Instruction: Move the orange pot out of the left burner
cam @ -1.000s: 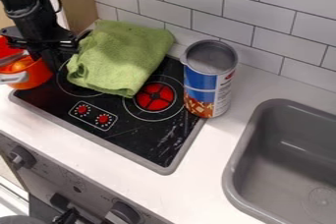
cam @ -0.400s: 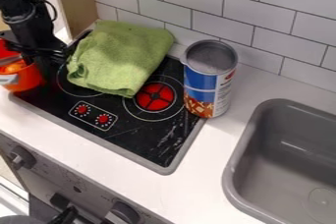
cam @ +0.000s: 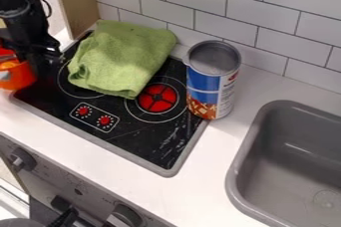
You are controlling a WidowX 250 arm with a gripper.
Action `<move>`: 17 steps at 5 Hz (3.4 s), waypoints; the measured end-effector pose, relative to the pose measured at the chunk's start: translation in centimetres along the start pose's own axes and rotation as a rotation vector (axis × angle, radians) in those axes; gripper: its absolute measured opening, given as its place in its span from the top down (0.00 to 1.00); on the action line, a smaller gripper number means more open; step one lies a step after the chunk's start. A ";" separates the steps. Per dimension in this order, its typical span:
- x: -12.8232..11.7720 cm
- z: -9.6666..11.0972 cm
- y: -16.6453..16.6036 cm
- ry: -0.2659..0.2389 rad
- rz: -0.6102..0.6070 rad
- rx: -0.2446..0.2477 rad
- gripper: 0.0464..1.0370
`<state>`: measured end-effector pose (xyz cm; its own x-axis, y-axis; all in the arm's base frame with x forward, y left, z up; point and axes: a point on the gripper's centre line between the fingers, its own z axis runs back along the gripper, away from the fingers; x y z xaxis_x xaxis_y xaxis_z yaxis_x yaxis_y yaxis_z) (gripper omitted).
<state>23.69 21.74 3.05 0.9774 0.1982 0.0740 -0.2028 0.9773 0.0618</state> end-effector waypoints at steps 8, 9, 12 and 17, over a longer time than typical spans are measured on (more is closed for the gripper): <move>-0.5 -0.4 0.1 -0.024 -0.040 -0.045 0.99; -0.6 -0.6 -0.1 -0.025 -0.043 -0.045 0.98; -1.0 -0.7 -0.7 -0.018 -0.045 -0.098 0.27; -1.1 5.0 -1.5 -0.026 0.060 -0.211 0.04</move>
<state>22.63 19.72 7.87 0.9613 0.2576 0.0975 -0.2412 0.9583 -0.1534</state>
